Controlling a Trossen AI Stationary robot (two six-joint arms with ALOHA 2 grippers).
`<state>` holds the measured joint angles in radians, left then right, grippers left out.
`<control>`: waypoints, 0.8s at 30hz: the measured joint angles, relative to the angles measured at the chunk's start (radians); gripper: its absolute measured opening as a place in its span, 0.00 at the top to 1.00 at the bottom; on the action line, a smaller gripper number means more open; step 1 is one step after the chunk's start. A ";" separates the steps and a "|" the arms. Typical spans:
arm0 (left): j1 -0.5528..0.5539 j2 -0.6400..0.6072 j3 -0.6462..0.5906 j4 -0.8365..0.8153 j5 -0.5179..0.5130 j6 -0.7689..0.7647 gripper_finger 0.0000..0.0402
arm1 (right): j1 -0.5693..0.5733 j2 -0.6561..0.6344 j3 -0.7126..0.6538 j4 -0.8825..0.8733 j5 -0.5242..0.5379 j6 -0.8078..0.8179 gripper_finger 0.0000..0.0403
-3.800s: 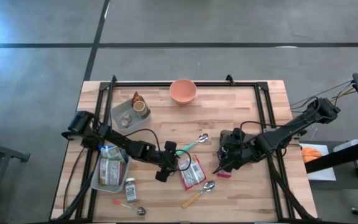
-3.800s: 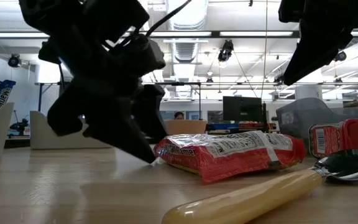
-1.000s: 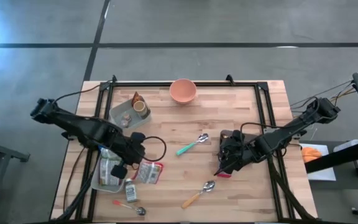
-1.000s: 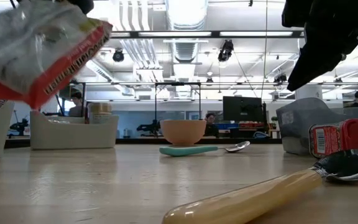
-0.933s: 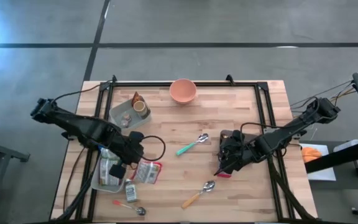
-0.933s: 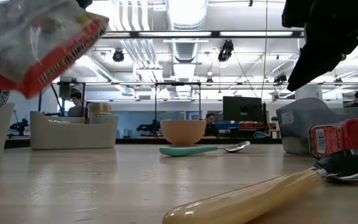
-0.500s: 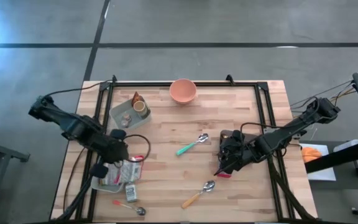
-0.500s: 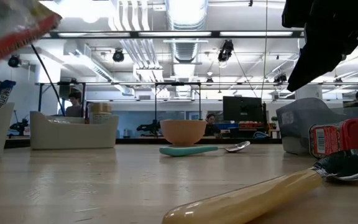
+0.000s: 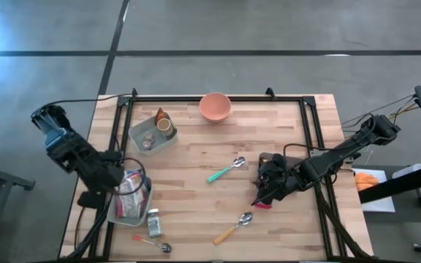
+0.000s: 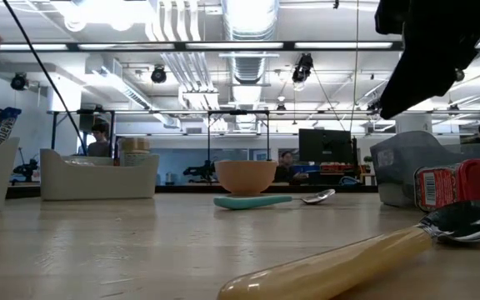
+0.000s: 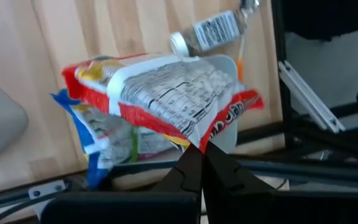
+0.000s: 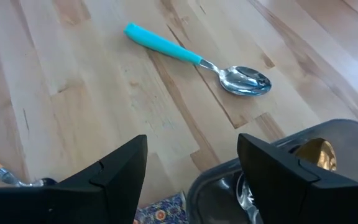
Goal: Pick & Place Food Item
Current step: Put the pink noodle pack into the bottom gray bin
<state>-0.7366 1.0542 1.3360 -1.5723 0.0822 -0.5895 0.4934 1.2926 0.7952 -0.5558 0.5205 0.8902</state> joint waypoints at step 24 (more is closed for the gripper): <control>-0.262 0.004 -0.344 0.147 -0.058 0.074 1.00 | -0.001 0.000 0.000 0.040 0.000 0.055 0.38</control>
<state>-0.9981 1.0580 0.9916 -1.4256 0.0241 -0.5160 0.4928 1.2926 0.7952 -0.5161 0.5209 0.9453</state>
